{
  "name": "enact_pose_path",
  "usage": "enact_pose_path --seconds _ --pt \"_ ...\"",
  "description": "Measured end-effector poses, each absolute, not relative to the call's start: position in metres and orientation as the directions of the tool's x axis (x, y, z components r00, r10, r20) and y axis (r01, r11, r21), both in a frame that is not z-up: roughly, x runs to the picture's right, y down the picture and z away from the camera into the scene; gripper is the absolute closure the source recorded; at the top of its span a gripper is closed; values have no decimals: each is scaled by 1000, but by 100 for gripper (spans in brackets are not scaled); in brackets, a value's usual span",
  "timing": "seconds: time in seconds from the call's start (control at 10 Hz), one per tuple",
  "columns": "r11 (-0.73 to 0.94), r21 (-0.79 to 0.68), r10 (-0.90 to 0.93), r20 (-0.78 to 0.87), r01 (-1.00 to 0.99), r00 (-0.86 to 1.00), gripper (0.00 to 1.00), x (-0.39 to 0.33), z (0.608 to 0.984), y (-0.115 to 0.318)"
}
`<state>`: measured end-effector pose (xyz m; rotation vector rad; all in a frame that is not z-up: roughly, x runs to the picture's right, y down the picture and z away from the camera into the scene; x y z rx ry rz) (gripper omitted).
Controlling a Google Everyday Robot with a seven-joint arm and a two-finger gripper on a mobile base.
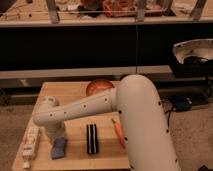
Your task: Wipe the white sponge on the table
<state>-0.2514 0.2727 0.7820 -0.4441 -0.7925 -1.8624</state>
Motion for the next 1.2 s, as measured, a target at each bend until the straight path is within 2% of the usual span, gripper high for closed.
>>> enact_pose_path --seconds 0.5,0.9,1.2 --pt "-223 303 -685 627 927 -370 54 -242 794 243" --pt "-149 280 -705 642 948 -300 54 -227 823 194" --pt "-118 250 -718 647 961 -256 54 -204 822 190"
